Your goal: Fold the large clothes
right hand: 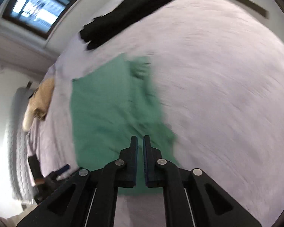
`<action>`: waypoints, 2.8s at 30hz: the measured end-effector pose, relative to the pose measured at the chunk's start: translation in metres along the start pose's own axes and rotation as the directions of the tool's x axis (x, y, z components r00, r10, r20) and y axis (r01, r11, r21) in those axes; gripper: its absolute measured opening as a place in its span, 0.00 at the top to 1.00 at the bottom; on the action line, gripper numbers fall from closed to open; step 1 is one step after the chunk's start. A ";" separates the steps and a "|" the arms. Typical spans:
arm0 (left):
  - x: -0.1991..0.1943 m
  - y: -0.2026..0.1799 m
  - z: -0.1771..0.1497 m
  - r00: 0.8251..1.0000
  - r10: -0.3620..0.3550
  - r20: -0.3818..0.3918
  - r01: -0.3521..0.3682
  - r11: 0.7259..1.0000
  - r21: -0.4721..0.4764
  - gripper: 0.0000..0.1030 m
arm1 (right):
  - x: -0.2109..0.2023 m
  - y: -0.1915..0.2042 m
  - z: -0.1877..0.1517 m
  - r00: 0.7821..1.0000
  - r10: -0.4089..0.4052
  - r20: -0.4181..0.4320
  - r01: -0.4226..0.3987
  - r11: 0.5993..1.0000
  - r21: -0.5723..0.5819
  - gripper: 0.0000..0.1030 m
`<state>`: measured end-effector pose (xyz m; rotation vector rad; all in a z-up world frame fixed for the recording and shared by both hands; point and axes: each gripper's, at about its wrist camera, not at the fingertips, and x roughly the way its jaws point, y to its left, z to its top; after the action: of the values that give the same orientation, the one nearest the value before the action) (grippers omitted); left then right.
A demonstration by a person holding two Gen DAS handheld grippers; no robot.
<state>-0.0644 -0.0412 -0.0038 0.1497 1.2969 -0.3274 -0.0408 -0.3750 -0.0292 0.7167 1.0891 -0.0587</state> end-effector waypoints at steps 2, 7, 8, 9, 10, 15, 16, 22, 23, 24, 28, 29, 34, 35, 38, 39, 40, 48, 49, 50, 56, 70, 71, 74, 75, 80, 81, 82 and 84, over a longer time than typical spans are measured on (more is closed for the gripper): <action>-0.004 0.001 -0.001 1.000 -0.003 0.000 0.003 1.000 -0.003 0.01 | 0.022 0.011 0.010 0.999 -0.040 -0.025 0.039 0.998 -0.041 0.79; -0.018 0.011 -0.003 0.999 -0.036 0.016 0.036 0.999 -0.032 0.01 | 0.030 0.025 0.014 0.997 -0.078 -0.010 0.077 0.993 -0.086 0.59; -0.020 0.013 -0.005 0.999 -0.042 0.015 0.043 0.998 -0.035 0.01 | 0.032 0.029 0.014 0.997 -0.072 -0.021 0.069 0.993 -0.093 0.59; -0.019 0.012 -0.005 0.999 -0.044 0.011 0.045 0.998 -0.035 0.01 | 0.037 0.030 0.019 0.997 -0.070 -0.036 0.066 0.993 -0.094 0.59; -0.017 0.013 -0.006 0.999 -0.044 0.002 0.044 0.998 -0.035 0.01 | 0.047 0.029 0.020 0.994 -0.079 -0.070 0.073 0.993 -0.091 0.59; -0.022 0.002 -0.016 0.998 -0.065 -0.002 0.064 0.998 -0.023 0.01 | 0.054 0.032 0.035 0.988 -0.139 -0.066 0.128 0.981 -0.145 0.98; -0.022 0.000 -0.019 0.998 -0.060 0.002 0.060 0.998 -0.005 0.01 | 0.047 0.037 0.037 0.987 -0.156 -0.027 0.148 0.971 -0.189 0.98; -0.003 -0.012 -0.023 0.998 -0.070 0.001 0.070 0.997 0.023 0.00 | 0.088 -0.007 0.047 0.971 -0.206 -0.123 0.189 0.972 -0.137 0.98; -0.003 -0.013 -0.023 0.998 -0.064 0.003 0.064 0.998 0.024 0.00 | 0.088 -0.010 0.047 0.974 -0.195 -0.118 0.180 0.976 -0.124 0.98; -0.004 -0.015 -0.023 0.999 -0.051 0.010 0.051 0.998 0.030 0.00 | 0.086 -0.012 0.046 0.977 -0.183 -0.110 0.171 0.979 -0.110 0.98; -0.010 -0.016 -0.025 0.999 -0.030 0.015 0.029 0.999 0.042 0.00 | 0.055 -0.008 0.040 0.980 -0.173 -0.093 0.168 0.984 -0.061 0.98; -0.012 -0.014 -0.025 0.999 -0.032 0.011 0.032 0.999 0.033 0.00 | 0.041 -0.006 0.037 0.980 -0.185 -0.072 0.181 0.981 -0.066 0.98; -0.017 -0.012 -0.033 1.000 -0.029 0.004 0.029 0.999 0.017 0.00 | -0.012 0.015 -0.003 0.994 -0.105 -0.033 0.100 0.987 -0.126 0.97; -0.017 -0.012 -0.034 1.000 -0.026 0.003 0.026 1.000 0.018 0.00 | -0.010 0.016 -0.014 0.992 -0.114 -0.054 0.105 0.984 -0.144 0.97; -0.015 -0.014 -0.031 1.000 -0.024 -0.003 0.024 1.000 0.021 0.00 | 0.022 0.005 -0.032 0.967 -0.227 -0.118 0.208 0.966 -0.155 0.97; -0.014 -0.016 -0.029 1.000 -0.026 -0.007 0.026 0.999 0.019 0.00 | 0.036 -0.011 -0.039 0.956 -0.252 -0.153 0.234 0.964 -0.130 0.98; -0.013 -0.019 -0.027 0.999 -0.029 -0.017 0.029 0.999 0.017 0.00 | 0.040 -0.023 -0.044 0.954 -0.251 -0.167 0.237 0.967 -0.099 1.00; -0.018 -0.020 -0.026 0.999 0.013 -0.052 -0.013 1.000 0.001 0.00 | 0.014 -0.037 -0.055 0.944 -0.271 -0.186 0.265 0.962 -0.059 0.95; -0.020 -0.020 -0.025 0.998 0.021 -0.058 -0.021 1.000 -0.001 0.00 | 0.006 -0.040 -0.055 0.948 -0.259 -0.184 0.257 0.966 -0.035 0.95; -0.022 -0.021 -0.025 0.998 0.027 -0.059 -0.027 1.000 0.000 0.00 | -0.001 -0.042 -0.055 0.952 -0.248 -0.180 0.249 0.968 -0.015 0.95; -0.032 -0.028 -0.029 0.995 0.053 -0.079 -0.053 0.999 -0.001 0.00 | -0.019 -0.034 -0.058 0.960 -0.212 -0.185 0.219 0.975 0.023 0.95; -0.046 -0.033 -0.033 0.990 0.108 -0.095 -0.107 0.994 0.011 0.00 | -0.006 -0.007 -0.045 0.963 -0.181 -0.200 0.186 0.982 0.010 0.36; -0.045 -0.034 -0.033 0.990 0.110 -0.093 -0.110 0.994 0.013 0.00 | -0.007 -0.008 -0.045 0.966 -0.176 -0.189 0.181 0.983 0.013 0.27; -0.044 -0.033 -0.032 0.989 0.105 -0.100 -0.105 0.994 0.013 0.00 | -0.009 -0.009 -0.044 0.970 -0.159 -0.182 0.164 0.986 0.013 0.25; -0.043 -0.034 -0.032 0.989 0.098 -0.107 -0.097 0.995 0.016 0.00 | -0.010 -0.010 -0.043 0.971 -0.155 -0.184 0.160 0.987 0.013 0.25; -0.041 -0.036 -0.028 0.989 0.093 -0.114 -0.091 0.996 0.021 0.00 | -0.009 -0.013 -0.037 0.975 -0.134 -0.180 0.139 0.990 0.015 0.21; -0.041 -0.036 -0.027 0.989 0.091 -0.116 -0.090 0.996 0.020 0.00 | -0.009 -0.014 -0.036 0.976 -0.126 -0.179 0.132 0.991 0.020 0.21; -0.040 -0.036 -0.026 0.989 0.086 -0.119 -0.084 0.996 0.016 0.00 | -0.008 -0.015 -0.035 0.977 -0.116 -0.180 0.123 0.992 0.026 0.21; -0.039 -0.035 -0.025 0.989 0.072 -0.125 -0.072 0.997 0.009 0.00 | -0.008 -0.016 -0.032 0.979 -0.098 -0.178 0.105 0.994 0.033 0.13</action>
<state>-0.1080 -0.0614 0.0293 0.2234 1.4117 -0.2624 -0.0758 -0.3723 -0.0397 0.7135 1.2973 -0.1071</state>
